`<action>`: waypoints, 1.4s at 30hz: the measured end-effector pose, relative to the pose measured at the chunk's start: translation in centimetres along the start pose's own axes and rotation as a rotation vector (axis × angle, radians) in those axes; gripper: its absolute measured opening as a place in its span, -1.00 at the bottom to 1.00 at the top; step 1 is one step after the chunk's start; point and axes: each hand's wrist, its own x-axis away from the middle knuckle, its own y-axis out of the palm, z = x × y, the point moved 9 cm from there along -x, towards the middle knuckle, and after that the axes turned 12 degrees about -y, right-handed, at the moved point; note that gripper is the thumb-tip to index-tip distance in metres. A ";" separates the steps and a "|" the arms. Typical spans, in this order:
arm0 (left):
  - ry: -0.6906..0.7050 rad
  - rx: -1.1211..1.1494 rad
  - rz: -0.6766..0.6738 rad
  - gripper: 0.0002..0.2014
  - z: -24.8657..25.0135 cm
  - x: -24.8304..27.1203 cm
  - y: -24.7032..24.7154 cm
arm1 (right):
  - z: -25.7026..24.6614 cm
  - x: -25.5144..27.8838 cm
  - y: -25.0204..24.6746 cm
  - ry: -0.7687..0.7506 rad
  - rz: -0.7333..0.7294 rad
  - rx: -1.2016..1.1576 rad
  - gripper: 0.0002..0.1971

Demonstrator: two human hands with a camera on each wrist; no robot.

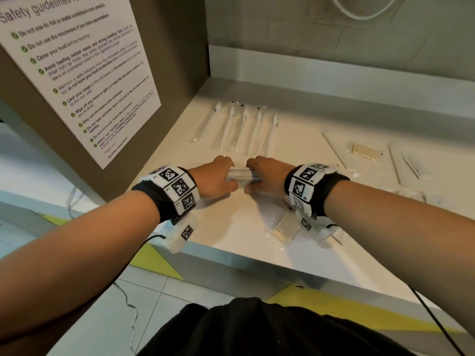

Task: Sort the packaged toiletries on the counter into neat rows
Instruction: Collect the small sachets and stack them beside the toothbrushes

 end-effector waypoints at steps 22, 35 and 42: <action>0.280 0.698 0.096 -0.66 8.9 -3.1 -8.2 | 7.5 5.5 -12.1 0.041 0.254 -0.225 -0.54; 0.209 0.999 0.121 -0.68 12.5 -8.9 -9.3 | 18.0 9.0 -13.1 0.220 0.299 -0.352 -0.25; 0.163 1.047 0.140 -0.68 12.8 -11.3 -9.9 | 18.8 9.0 -6.4 0.242 -0.121 0.092 -0.21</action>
